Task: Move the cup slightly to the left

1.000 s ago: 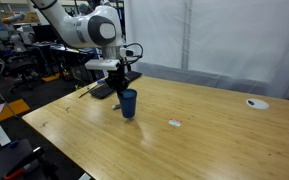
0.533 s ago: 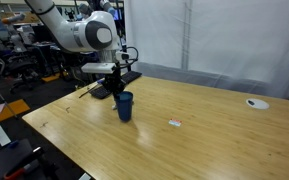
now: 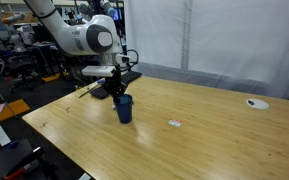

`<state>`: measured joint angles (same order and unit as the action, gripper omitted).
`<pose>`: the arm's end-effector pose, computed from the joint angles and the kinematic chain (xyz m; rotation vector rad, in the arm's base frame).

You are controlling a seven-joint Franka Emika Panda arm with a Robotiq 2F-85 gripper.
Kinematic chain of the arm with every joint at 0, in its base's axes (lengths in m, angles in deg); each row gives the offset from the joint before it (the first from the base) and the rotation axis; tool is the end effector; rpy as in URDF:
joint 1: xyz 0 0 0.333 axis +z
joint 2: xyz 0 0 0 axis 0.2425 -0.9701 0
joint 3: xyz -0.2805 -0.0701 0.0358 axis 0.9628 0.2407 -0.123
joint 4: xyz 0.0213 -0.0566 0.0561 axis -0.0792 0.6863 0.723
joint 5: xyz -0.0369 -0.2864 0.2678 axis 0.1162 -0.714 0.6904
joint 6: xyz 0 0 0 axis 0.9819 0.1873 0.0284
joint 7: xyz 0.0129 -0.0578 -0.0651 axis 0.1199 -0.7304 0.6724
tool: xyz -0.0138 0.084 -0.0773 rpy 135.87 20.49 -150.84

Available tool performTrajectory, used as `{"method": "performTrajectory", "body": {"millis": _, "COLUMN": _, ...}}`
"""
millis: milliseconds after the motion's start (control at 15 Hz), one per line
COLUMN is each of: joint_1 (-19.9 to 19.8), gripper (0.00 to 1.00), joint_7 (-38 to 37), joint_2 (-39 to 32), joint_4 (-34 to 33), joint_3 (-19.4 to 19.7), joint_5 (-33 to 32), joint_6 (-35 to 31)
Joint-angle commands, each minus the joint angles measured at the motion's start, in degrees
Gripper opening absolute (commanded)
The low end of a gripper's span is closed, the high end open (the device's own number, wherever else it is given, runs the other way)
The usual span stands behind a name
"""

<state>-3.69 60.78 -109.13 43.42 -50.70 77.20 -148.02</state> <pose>0.5209 0.1364 0.1387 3.0414 0.4875 -0.1086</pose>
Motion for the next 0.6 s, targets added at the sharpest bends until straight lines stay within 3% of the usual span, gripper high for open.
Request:
{"method": "performTrajectory", "body": {"millis": 0, "joint_1": 0.90, "gripper": 0.44, "joint_7": -1.66, "joint_2": 0.20, "joint_4": 0.84, "joint_3": 0.77, "joint_5": -1.05, "joint_6": -1.64}}
{"method": "performTrajectory", "body": {"millis": 533, "joint_1": 1.29, "gripper": 0.98, "joint_7": -2.78, "joint_2": 1.74, "joint_4": 1.59, "joint_3": 0.85, "joint_5": -0.82, "joint_6": -0.77}}
